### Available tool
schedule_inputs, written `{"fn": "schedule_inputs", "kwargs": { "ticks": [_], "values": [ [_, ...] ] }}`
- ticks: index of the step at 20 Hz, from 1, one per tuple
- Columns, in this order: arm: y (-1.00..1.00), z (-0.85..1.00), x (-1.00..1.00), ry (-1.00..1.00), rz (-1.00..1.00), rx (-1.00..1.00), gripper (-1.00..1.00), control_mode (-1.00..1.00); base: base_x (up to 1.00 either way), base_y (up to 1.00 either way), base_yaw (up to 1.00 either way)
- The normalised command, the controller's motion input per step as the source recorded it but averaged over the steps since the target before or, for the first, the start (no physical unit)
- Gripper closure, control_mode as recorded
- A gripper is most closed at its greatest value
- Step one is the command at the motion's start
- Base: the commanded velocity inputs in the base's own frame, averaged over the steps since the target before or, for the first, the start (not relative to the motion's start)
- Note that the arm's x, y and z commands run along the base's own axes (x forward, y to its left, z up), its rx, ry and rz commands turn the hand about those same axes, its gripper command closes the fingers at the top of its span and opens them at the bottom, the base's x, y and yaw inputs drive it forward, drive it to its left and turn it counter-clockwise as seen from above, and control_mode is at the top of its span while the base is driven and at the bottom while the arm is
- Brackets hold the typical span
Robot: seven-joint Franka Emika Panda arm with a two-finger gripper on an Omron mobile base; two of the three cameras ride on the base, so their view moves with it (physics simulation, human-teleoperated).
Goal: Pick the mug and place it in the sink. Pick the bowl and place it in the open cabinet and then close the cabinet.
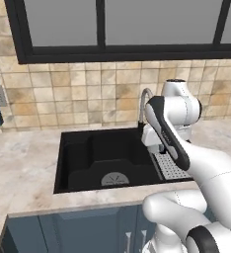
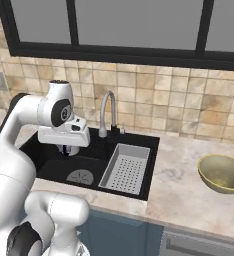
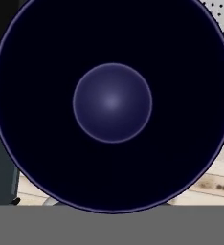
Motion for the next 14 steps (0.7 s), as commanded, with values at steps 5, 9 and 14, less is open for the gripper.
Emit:
{"fn": "schedule_inputs", "kwargs": {
  "ticks": [5, 9, 14],
  "values": [
    [0.0, 0.0, 0.0, 0.0, 0.0, 0.0, 1.0, 1.0, 0.07, 0.37, 0.27],
    [0.0, 0.0, 0.0, 0.0, 0.0, 0.0, 1.0, 1.0, 0.01, 0.45, 0.2],
    [0.0, 0.0, 0.0, 0.0, 0.0, 0.0, 1.0, 1.0, 0.33, -0.05, 0.07]
  ]
}}
